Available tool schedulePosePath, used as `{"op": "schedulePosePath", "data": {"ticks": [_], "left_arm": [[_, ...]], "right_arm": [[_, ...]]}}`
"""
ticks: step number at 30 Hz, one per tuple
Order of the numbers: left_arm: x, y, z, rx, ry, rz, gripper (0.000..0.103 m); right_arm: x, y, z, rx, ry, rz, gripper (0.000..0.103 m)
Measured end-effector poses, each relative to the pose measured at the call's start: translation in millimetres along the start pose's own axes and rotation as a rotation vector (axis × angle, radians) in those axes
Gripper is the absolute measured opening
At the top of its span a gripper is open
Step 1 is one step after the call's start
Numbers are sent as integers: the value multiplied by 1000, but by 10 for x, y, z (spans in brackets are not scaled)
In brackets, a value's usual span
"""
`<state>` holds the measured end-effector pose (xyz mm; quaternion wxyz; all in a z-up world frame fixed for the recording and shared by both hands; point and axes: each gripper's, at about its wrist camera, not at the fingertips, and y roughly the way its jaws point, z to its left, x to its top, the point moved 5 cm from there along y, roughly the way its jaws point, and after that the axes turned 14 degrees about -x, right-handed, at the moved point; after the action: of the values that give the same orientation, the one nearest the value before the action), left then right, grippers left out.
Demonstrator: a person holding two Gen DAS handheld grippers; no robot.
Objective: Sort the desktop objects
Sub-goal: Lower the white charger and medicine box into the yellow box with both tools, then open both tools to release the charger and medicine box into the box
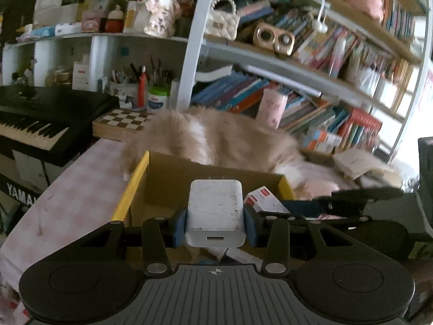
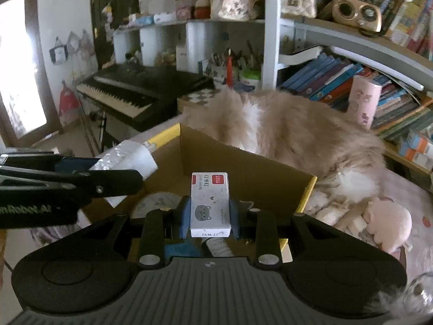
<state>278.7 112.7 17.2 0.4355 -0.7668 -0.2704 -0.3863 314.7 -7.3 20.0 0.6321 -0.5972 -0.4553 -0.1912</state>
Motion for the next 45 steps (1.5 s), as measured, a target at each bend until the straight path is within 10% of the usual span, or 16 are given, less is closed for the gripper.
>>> {"op": "schedulePosePath", "data": {"ticks": [26,45], "left_arm": [[-315,688,268,92,19,237,42],[52,85,-38,109,78,-45,89]], "right_arm": [[-221,711,76,23,-298,177,28],[-65,138,-266,-137,-57,-16,49]]}}
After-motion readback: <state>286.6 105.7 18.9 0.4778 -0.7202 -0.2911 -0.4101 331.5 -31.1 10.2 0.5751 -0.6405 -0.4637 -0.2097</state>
